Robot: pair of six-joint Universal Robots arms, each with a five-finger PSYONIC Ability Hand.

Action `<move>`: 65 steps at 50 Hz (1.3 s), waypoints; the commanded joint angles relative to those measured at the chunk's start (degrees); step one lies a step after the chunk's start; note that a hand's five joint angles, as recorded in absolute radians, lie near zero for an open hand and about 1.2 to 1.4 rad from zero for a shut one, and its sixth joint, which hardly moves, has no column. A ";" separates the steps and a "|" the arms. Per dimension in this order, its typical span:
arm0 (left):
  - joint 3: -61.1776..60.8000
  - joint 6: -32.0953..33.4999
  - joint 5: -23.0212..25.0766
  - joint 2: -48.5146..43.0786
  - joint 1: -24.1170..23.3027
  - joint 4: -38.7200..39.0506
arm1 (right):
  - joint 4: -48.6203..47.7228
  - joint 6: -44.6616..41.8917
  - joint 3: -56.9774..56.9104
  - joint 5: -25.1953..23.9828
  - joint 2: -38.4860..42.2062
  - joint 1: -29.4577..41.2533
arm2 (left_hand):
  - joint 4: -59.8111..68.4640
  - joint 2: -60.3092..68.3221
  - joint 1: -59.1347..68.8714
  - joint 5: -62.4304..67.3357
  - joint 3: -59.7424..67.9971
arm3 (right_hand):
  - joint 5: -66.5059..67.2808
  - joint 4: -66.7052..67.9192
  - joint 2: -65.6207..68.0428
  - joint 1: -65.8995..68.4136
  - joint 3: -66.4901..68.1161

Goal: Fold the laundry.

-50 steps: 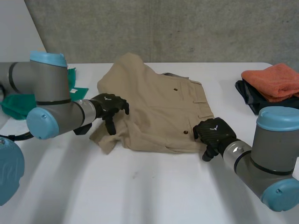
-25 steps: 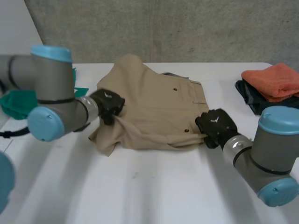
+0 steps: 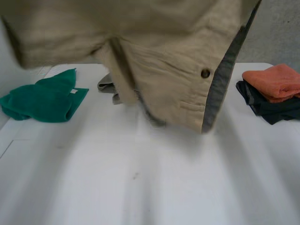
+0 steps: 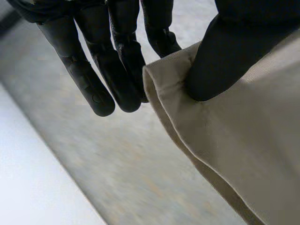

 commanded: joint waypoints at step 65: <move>-52.76 -11.73 3.30 -7.72 0.13 -7.64 | 17.16 -32.75 33.72 -9.10 14.35 -2.50 | -44.54 -44.42 -41.91 -43.96 -44.24 | -37.13 -37.63 -36.47 -33.24 -37.17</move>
